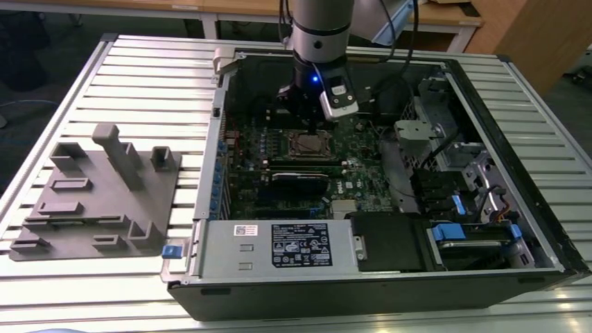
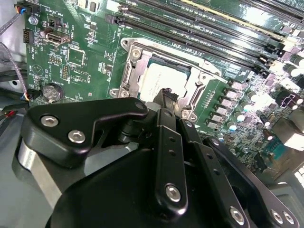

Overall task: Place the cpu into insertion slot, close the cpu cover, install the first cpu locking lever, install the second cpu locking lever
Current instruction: 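Install the second cpu locking lever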

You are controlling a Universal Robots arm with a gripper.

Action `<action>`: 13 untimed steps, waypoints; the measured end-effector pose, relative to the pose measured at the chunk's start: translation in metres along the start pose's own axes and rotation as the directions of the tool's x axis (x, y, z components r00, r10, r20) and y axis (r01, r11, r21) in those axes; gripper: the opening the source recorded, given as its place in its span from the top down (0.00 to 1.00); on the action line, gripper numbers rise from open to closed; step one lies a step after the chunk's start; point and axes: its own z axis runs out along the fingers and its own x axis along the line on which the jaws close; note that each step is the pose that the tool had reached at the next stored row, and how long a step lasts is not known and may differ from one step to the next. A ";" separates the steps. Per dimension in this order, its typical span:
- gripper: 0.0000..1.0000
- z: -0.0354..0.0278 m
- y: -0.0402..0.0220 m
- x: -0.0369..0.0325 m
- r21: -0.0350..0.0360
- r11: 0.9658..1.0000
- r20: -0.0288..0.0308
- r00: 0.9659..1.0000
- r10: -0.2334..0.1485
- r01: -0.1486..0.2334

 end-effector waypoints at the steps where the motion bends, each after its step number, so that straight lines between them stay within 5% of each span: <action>1: 0.89 -0.0002 0.0000 0.0000 0.000 1.000 0.000 1.000 0.000 0.000; 13: 0.89 -0.0051 0.0004 -0.0003 0.000 1.000 0.000 1.000 0.000 0.000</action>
